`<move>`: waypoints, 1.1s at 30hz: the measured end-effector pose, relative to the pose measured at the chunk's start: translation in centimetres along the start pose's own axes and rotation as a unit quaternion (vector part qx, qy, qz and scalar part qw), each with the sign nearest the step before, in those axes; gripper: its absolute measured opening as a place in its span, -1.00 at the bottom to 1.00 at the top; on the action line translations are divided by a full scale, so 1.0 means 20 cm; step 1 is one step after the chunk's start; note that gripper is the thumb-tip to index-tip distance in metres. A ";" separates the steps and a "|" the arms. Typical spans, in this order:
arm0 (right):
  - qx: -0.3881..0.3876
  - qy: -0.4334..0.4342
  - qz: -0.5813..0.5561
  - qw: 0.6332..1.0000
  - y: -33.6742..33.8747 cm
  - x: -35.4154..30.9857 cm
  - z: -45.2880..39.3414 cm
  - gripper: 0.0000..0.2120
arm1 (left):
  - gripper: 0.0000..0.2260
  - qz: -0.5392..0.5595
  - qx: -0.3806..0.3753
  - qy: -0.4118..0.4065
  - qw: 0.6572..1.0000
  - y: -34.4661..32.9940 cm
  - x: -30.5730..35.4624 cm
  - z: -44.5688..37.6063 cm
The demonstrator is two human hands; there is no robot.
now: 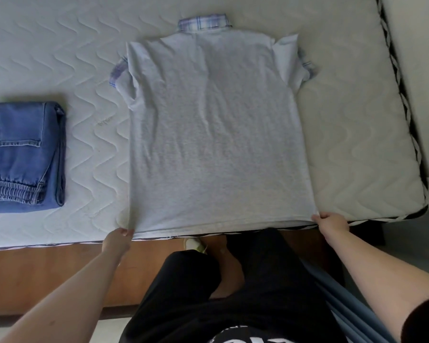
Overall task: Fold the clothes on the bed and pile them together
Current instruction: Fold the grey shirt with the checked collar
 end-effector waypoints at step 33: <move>-0.113 0.411 0.229 0.875 -0.06 -1.58 1.25 -0.73 | -0.81 -0.054 0.041 -0.234 0.970 0.74 0.90 0.92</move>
Point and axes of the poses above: each hand's wrist, its own z-axis away from the middle knuckle, its own y-axis out of the back of the hand, x = y × z, the point moved 6 cm from there along -z, towards the middle knuckle, and after that the axes turned 12 degrees about -x, right-handed, at the moved point
